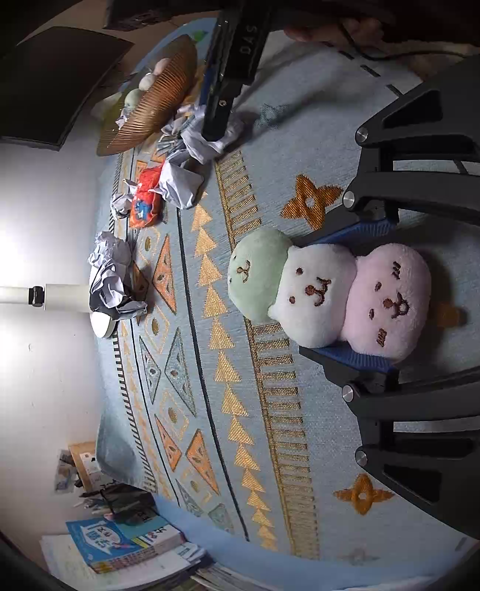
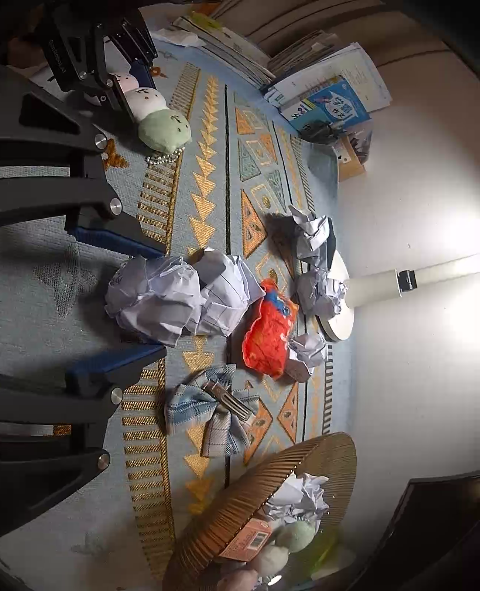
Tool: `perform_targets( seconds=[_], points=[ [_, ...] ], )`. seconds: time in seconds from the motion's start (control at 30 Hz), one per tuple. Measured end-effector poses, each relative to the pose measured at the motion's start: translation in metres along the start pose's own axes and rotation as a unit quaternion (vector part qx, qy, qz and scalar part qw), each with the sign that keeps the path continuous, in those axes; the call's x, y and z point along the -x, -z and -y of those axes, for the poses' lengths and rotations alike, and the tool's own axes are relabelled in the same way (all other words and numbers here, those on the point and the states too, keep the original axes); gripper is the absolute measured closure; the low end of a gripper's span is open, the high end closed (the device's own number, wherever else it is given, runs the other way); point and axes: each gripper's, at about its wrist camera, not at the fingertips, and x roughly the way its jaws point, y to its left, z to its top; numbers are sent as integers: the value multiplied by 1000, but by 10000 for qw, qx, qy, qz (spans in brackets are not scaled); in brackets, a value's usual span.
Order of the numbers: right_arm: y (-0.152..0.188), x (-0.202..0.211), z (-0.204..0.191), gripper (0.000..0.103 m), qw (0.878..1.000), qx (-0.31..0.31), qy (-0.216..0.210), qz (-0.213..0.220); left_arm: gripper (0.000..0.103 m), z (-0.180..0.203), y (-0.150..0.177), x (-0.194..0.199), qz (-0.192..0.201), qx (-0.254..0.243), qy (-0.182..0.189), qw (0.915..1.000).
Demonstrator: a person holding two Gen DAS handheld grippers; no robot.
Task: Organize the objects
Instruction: 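Lift the plush with the left tool and the paper ball with the right tool, then lower both held items into the amber bowl and open both tools, then withdraw both open tools back over the rug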
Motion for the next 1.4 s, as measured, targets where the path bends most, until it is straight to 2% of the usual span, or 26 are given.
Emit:
perform_targets(
  seconds=[0.1,0.23,0.37,0.53,0.63,0.77,0.87,0.9,0.97,1.0,1.07,1.1,1.23,1.4],
  points=[
    [-1,21,5,60,9997,-96,-81,208,57,6,-7,11,134,102,135,9998],
    [-15,66,22,60,9975,-178,32,681,57,30,-29,30,425,71,284,9987],
    [-40,117,49,60,9900,-226,550,1283,57,66,-62,52,871,-23,448,9952],
    [-72,155,93,60,9738,-456,1276,1826,57,127,-115,62,1234,-256,953,9874],
    [-86,158,124,60,9659,-802,1601,1868,57,162,-144,48,1335,-467,1143,9833],
    [-97,150,163,59,9621,-1202,1737,1725,57,201,-172,15,1193,-666,1578,9780],
    [-95,144,183,57,9603,-1440,1754,1622,57,225,-182,-8,1171,-834,1583,9769],
    [-94,141,188,54,9588,-1518,1819,1569,57,230,-185,-15,1150,-870,1614,9763],
    [-90,137,195,24,9532,-1638,2014,1551,57,238,-188,-27,1158,-869,1627,9760],
    [-87,136,198,21,9523,-1654,2008,1595,54,240,-188,-32,1134,-838,1651,9761],
    [-83,136,200,21,9563,-1676,1837,1537,39,243,-189,-43,1104,-752,1636,9774],
    [-80,136,199,21,9569,-1686,1813,1519,25,243,-188,-46,1081,-672,1526,9801],
    [-74,144,179,21,9562,-1500,1961,1570,25,229,-177,-43,1018,-532,1620,9801],
    [-69,150,145,21,9667,-1322,1475,1622,25,195,-152,-16,1121,-208,1533,9816]
  ],
)
